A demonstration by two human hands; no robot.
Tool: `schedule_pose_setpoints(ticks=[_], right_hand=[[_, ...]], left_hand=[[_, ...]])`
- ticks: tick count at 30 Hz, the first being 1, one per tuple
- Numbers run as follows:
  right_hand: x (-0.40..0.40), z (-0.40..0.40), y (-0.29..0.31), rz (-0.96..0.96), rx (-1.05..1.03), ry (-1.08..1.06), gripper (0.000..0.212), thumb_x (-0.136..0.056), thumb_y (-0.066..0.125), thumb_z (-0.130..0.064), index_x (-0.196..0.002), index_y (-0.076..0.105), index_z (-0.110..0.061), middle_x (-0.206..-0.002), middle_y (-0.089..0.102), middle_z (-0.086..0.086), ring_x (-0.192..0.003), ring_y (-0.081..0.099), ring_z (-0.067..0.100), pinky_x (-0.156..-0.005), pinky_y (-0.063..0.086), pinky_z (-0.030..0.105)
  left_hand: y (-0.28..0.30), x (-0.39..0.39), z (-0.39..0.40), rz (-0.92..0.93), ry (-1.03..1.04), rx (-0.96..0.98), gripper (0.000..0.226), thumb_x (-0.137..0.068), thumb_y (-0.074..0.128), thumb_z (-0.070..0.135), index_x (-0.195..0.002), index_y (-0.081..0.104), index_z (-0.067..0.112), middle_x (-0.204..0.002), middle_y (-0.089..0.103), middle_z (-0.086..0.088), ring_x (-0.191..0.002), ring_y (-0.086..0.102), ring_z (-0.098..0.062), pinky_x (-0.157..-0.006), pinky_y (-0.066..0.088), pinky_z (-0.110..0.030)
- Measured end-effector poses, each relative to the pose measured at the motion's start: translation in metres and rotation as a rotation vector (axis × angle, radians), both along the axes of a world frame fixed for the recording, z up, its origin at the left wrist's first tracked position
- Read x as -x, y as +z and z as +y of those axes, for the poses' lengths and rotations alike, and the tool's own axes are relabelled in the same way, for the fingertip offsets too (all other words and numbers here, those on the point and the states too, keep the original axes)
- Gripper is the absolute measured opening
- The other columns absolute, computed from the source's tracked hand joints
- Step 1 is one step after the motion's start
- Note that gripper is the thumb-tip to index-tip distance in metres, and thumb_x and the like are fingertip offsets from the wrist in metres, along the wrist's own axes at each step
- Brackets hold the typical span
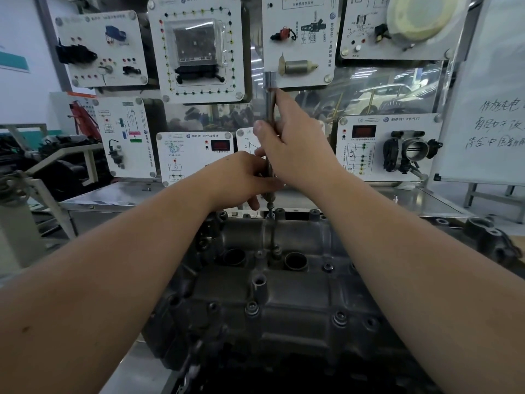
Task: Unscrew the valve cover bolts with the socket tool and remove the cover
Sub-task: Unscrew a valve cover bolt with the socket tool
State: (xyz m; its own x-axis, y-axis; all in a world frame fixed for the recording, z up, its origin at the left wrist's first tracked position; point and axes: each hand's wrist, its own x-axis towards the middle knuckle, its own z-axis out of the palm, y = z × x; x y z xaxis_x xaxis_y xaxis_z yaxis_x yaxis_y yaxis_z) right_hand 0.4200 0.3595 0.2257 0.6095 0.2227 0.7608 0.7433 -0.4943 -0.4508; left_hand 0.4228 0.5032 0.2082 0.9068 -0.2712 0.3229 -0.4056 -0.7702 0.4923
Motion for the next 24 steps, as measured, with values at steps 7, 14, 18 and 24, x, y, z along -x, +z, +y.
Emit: schedule_pose_setpoints(ticks=[7, 14, 18, 24], right_hand=[[-0.0007, -0.0009, 0.0039, -0.018, -0.006, -0.069, 0.022, -0.104, 0.052, -0.024, -0.1, 0.063, -0.004, -0.087, 0.072, 0.005, -0.08, 0.072, 0.018, -0.075, 0.058, 0.045], [0.0033, -0.0016, 0.0017, -0.03, -0.024, -0.04, 0.022, -0.103, 0.05, -0.027, -0.12, 0.053, -0.013, -0.092, 0.072, 0.01, -0.078, 0.072, 0.023, -0.076, 0.058, 0.046], [0.0039, -0.0022, 0.0032, -0.048, -0.013, -0.073, 0.023, -0.102, 0.057, -0.032, -0.111, 0.064, -0.012, -0.089, 0.071, 0.001, -0.079, 0.07, 0.016, -0.076, 0.058, 0.04], [0.002, -0.0024, 0.0063, 0.019, 0.014, -0.033, 0.019, -0.106, 0.045, -0.02, -0.117, 0.057, -0.012, -0.097, 0.072, -0.001, -0.074, 0.072, 0.005, -0.074, 0.06, 0.035]], left_hand=[[-0.0005, -0.001, -0.0022, 0.021, 0.02, 0.011, 0.017, -0.095, 0.067, 0.038, -0.101, 0.072, 0.024, -0.082, 0.076, 0.015, -0.066, 0.073, -0.007, -0.066, 0.048, -0.028], [0.0013, 0.0025, -0.0006, -0.002, -0.001, 0.012, 0.017, -0.097, 0.066, 0.033, -0.106, 0.072, 0.019, -0.086, 0.077, 0.012, -0.066, 0.073, -0.01, -0.068, 0.056, -0.026], [0.0008, 0.0011, -0.0004, -0.018, 0.013, 0.001, 0.022, -0.095, 0.069, 0.039, -0.103, 0.072, 0.019, -0.082, 0.076, 0.011, -0.064, 0.073, -0.008, -0.062, 0.052, -0.023], [-0.0001, -0.0003, -0.0024, 0.031, 0.006, 0.038, 0.015, -0.099, 0.062, 0.03, -0.106, 0.072, 0.022, -0.085, 0.077, 0.014, -0.065, 0.073, -0.011, -0.063, 0.05, -0.025]])
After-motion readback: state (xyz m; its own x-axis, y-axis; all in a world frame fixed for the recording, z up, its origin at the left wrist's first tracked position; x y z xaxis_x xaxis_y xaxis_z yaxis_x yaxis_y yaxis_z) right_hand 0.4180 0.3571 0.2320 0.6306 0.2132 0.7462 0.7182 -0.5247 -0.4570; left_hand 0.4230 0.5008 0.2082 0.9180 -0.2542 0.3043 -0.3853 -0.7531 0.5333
